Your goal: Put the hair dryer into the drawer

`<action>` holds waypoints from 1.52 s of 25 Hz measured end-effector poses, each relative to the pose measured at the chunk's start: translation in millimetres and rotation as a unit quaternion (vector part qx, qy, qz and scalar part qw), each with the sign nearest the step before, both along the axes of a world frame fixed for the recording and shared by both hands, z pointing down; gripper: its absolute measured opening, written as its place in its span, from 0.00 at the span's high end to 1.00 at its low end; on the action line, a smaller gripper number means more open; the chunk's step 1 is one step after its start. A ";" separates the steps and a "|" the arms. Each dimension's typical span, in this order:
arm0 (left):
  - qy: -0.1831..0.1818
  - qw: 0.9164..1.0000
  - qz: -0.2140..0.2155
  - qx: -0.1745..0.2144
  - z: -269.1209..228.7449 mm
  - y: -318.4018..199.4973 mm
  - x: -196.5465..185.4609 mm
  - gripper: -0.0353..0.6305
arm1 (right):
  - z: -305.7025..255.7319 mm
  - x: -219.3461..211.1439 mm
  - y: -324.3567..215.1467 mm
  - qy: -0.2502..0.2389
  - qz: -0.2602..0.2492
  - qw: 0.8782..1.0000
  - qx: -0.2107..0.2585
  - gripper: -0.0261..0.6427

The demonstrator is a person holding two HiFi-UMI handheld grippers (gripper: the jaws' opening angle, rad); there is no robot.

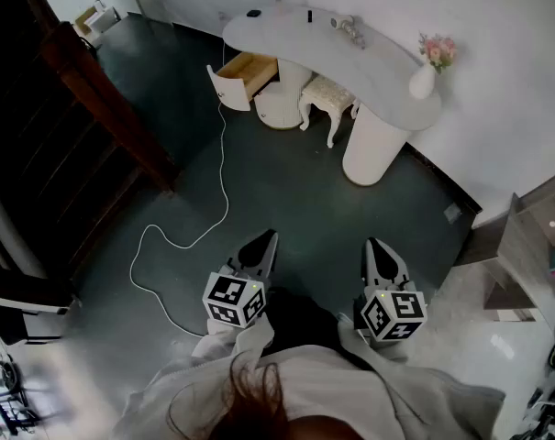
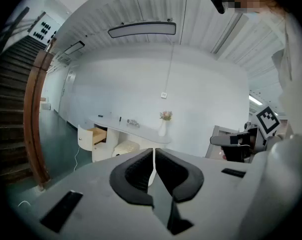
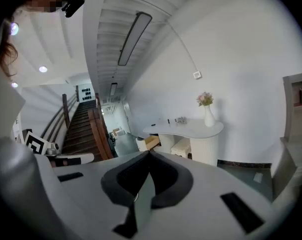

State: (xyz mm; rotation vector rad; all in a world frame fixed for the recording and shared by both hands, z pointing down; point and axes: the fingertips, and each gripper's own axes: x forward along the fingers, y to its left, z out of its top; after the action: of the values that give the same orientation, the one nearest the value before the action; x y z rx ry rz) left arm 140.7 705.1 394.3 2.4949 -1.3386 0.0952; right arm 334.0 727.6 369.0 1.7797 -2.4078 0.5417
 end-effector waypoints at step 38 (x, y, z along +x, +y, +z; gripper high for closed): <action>-0.004 1.000 -0.009 0.030 -11.1 -239.3 -23.4 0.91 | 1.4 -26.2 -242.6 -0.023 0.002 1.000 -0.008 0.89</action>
State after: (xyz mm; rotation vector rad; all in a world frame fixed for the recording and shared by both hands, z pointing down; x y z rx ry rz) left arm 117.3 465.8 383.2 2.5329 -1.3862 0.0625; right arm 307.8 485.0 370.5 1.7860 -2.4216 0.6071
